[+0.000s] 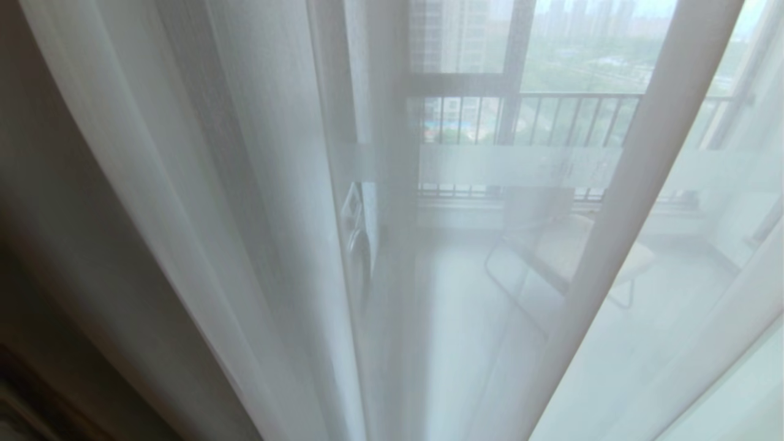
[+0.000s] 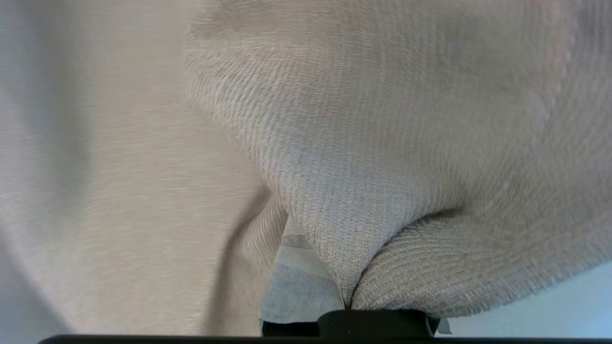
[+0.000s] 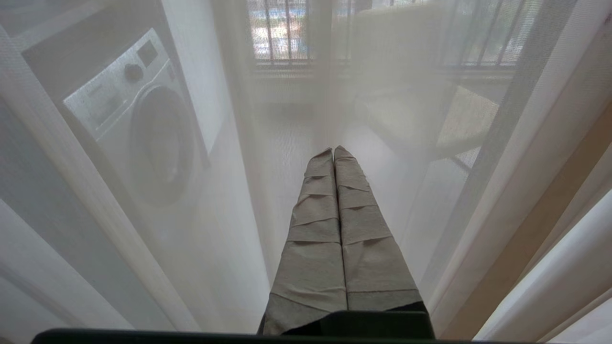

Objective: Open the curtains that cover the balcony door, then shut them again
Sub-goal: Close the outer curtains on both sides

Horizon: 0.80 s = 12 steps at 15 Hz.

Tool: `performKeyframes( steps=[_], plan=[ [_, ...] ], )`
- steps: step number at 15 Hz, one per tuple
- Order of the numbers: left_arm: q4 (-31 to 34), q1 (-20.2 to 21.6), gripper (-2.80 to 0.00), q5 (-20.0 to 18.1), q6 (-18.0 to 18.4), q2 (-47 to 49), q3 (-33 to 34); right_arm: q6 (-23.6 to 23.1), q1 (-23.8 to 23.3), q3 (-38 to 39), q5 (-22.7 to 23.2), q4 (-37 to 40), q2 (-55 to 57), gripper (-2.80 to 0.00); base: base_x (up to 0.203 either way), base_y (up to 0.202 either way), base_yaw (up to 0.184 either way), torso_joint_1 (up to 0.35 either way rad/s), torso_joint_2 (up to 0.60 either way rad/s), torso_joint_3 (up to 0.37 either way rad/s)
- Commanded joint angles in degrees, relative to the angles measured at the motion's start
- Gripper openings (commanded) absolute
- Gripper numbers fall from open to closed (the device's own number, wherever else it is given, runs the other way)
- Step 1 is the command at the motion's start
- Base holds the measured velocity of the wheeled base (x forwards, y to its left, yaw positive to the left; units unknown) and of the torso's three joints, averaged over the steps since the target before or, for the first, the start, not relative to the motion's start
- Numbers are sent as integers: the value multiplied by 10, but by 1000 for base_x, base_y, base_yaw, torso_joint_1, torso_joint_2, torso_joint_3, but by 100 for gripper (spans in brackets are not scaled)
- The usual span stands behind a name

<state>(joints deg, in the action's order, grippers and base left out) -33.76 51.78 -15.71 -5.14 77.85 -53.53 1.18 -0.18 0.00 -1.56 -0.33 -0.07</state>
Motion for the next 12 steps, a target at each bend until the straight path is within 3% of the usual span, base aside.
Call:
performKeyframes(
  steps=[1,3,7,12],
  plan=[
    [9,-4,-280,-46,0,-50,15,0,0,0,0,0,1,-280,0,0,0,0,0,0],
    [51,-12,-280,-101,0,-76,18,0,0,0,0,0,1,-280,0,0,0,0,0,0],
    [96,-117,-280,-182,-13,-111,19,0,0,0,0,0,1,-280,0,0,0,0,0,0],
    [135,-303,-280,-194,-16,-144,22,0,0,0,0,0,1,-280,0,0,0,0,0,0]
  ],
)
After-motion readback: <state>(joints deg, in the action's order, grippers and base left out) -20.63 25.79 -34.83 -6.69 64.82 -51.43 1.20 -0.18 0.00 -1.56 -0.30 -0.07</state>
